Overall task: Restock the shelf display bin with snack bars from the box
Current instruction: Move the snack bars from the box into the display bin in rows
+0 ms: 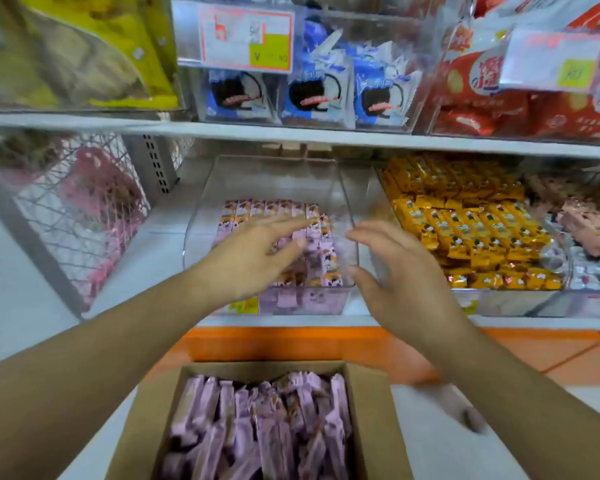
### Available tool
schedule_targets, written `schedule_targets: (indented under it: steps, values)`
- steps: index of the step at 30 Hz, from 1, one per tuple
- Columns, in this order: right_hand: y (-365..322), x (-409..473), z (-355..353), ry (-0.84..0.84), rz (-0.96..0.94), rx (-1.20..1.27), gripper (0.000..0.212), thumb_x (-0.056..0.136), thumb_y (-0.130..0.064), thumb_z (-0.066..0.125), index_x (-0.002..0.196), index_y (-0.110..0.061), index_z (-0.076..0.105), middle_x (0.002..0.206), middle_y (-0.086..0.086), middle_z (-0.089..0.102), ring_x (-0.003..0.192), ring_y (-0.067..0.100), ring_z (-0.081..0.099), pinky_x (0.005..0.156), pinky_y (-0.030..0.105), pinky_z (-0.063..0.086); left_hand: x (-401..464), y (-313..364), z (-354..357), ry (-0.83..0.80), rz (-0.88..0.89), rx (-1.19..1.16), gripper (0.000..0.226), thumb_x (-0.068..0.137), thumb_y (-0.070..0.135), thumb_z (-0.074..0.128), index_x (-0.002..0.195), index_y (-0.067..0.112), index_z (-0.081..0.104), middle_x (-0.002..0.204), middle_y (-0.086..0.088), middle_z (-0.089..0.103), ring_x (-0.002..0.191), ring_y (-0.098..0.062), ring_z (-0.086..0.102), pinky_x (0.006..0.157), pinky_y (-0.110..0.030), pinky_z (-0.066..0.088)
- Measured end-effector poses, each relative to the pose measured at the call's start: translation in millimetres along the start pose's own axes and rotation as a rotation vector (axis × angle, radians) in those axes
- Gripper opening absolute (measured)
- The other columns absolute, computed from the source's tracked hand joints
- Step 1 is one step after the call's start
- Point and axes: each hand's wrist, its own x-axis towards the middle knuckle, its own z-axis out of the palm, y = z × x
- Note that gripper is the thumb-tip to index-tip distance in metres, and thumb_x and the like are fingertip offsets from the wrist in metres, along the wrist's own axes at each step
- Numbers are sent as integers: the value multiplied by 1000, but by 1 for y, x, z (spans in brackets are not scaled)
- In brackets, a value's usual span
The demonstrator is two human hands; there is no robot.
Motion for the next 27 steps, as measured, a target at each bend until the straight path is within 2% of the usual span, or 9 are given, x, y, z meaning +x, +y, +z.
schedule_targets:
  steps: [3, 6, 10, 12, 13, 16, 19, 23, 27]
  values:
    - [-27, -20, -1, -56, -27, 75, 32, 96, -23, 72, 127, -20, 68, 126, -5, 62, 115, 7, 56, 100, 22, 41, -70, 11, -3, 129, -11, -95, 33, 106, 32, 55, 136, 24, 66, 136, 12, 64, 128, -2, 51, 105, -11, 33]
    - [-46, -47, 20, -266, -22, 146, 32, 94, -23, 74, 125, -26, 67, 117, -14, 59, 101, -4, 53, 92, 22, 45, -136, -1, 15, 180, -114, -175, 21, 102, 28, 61, 120, 26, 72, 118, 15, 68, 108, 5, 59, 97, -11, 41]
    - [-52, -83, 74, -673, 44, 73, 43, 97, -29, 69, 138, -31, 59, 128, -9, 58, 118, 11, 57, 96, 29, 47, -204, -47, 65, 13, -352, -98, 27, 99, 56, 50, 117, 44, 66, 106, 28, 65, 95, 6, 64, 87, -24, 54]
    - [-45, -102, 109, -823, 80, 44, 52, 97, -31, 67, 147, -35, 52, 142, -9, 54, 129, 13, 53, 103, 29, 43, -225, -61, 86, -84, -389, -52, 19, 100, 47, 56, 114, 43, 69, 95, 29, 60, 81, 8, 57, 77, -7, 42]
    - [-39, -111, 127, -886, 100, 45, 58, 95, -33, 67, 149, -40, 48, 150, -11, 50, 137, 14, 49, 111, 35, 41, -230, -68, 94, -133, -392, -49, 17, 101, 37, 60, 113, 40, 70, 95, 26, 60, 79, 7, 53, 73, -6, 38]
    - [-28, -128, 172, -1011, 166, 62, 73, 90, -34, 72, 153, -49, 38, 164, -9, 35, 151, 20, 35, 121, 48, 35, -238, -87, 119, -260, -421, -93, 26, 101, 33, 61, 127, 31, 66, 125, 10, 67, 96, 1, 58, 82, -9, 41]
    - [-24, -138, 207, -1040, 241, 129, 75, 91, -40, 76, 153, -53, 36, 168, -11, 24, 155, 20, 27, 122, 44, 36, -243, -111, 146, -390, -447, -26, 50, 100, 40, 60, 148, 27, 53, 155, 2, 47, 141, -20, 45, 115, -29, 37]
    - [-23, -153, 243, -1077, 234, -2, 66, 92, -44, 74, 147, -56, 40, 165, -6, 26, 149, 27, 34, 116, 51, 41, -251, -131, 177, -501, -480, 56, 73, 80, 71, 55, 144, 34, 55, 156, 5, 35, 149, -23, 26, 121, -40, 33]
    - [-21, -165, 253, -971, 287, 42, 46, 92, -27, 77, 131, -43, 60, 152, -7, 35, 136, 23, 47, 106, 35, 47, -250, -133, 187, -511, -472, 65, 63, 88, 47, 70, 147, 30, 54, 155, 3, 35, 150, -25, 21, 122, -40, 33]
